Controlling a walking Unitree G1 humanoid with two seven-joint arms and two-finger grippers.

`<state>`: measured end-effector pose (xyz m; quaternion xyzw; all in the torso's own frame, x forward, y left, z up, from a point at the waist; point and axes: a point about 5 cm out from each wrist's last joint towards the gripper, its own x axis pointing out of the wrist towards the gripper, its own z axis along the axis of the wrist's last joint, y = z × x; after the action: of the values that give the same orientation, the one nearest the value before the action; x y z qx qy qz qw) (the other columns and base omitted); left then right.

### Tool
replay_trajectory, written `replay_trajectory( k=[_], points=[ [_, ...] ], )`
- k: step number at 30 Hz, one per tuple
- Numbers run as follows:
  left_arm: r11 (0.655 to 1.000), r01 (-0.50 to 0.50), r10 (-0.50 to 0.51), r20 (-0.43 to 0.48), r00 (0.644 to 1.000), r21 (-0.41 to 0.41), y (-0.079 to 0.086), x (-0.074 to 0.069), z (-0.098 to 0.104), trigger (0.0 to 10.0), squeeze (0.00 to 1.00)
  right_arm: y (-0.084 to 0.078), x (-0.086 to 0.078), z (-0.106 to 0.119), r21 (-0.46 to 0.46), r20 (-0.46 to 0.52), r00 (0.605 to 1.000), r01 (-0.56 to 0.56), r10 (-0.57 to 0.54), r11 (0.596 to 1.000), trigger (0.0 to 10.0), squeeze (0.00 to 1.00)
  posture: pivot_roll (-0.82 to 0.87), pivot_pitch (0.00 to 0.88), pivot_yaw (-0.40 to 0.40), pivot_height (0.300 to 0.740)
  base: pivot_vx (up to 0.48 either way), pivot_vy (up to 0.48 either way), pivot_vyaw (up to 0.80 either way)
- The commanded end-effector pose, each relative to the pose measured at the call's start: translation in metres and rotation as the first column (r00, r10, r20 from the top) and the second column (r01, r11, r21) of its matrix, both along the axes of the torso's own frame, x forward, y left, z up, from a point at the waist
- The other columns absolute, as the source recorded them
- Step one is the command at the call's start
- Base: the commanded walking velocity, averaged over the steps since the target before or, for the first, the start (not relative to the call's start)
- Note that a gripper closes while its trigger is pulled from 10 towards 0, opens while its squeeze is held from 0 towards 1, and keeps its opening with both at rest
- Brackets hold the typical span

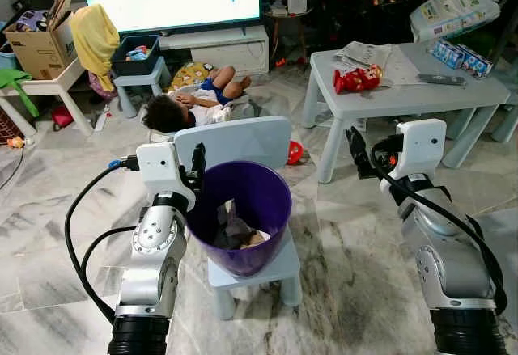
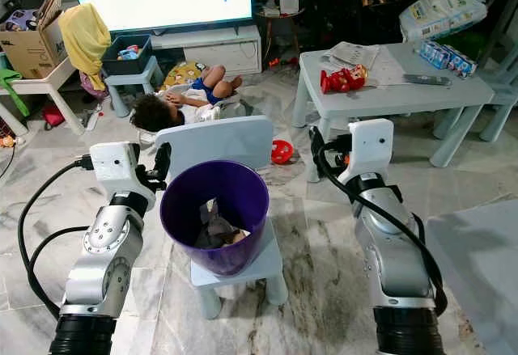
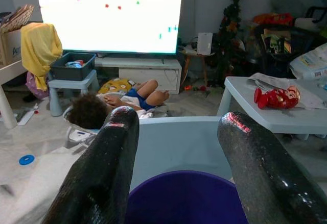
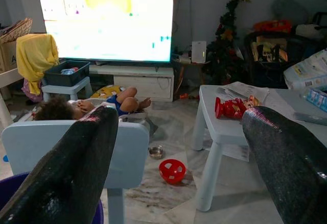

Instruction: Picking trash to rubbish bin

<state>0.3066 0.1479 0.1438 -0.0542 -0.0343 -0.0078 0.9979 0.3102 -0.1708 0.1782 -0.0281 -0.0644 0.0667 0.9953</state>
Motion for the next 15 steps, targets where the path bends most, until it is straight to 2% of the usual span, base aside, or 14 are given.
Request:
replay_trajectory(
  k=[1, 15],
  points=[
    [0.959, -0.275, 0.282, -0.132, 0.950, 0.066, 0.0867, 0.0022, -0.0020, 10.0, 0.00, 0.0355, 0.0319, -0.0338, 0.071, -0.166, 0.986, 0.029, -0.016, 0.997, 10.0, 0.00, 0.08, 0.000, -0.026, 0.740, 0.000, 0.000, 0.00],
    [0.959, -0.275, 0.282, -0.132, 0.950, 0.066, 0.0867, 0.0022, -0.0020, 10.0, 0.00, 0.0355, 0.0319, -0.0338, 0.071, -0.166, 0.986, 0.029, -0.016, 0.997, 10.0, 0.00, 0.08, 0.000, -0.026, 0.740, 0.000, 0.000, 0.00]
  ],
)
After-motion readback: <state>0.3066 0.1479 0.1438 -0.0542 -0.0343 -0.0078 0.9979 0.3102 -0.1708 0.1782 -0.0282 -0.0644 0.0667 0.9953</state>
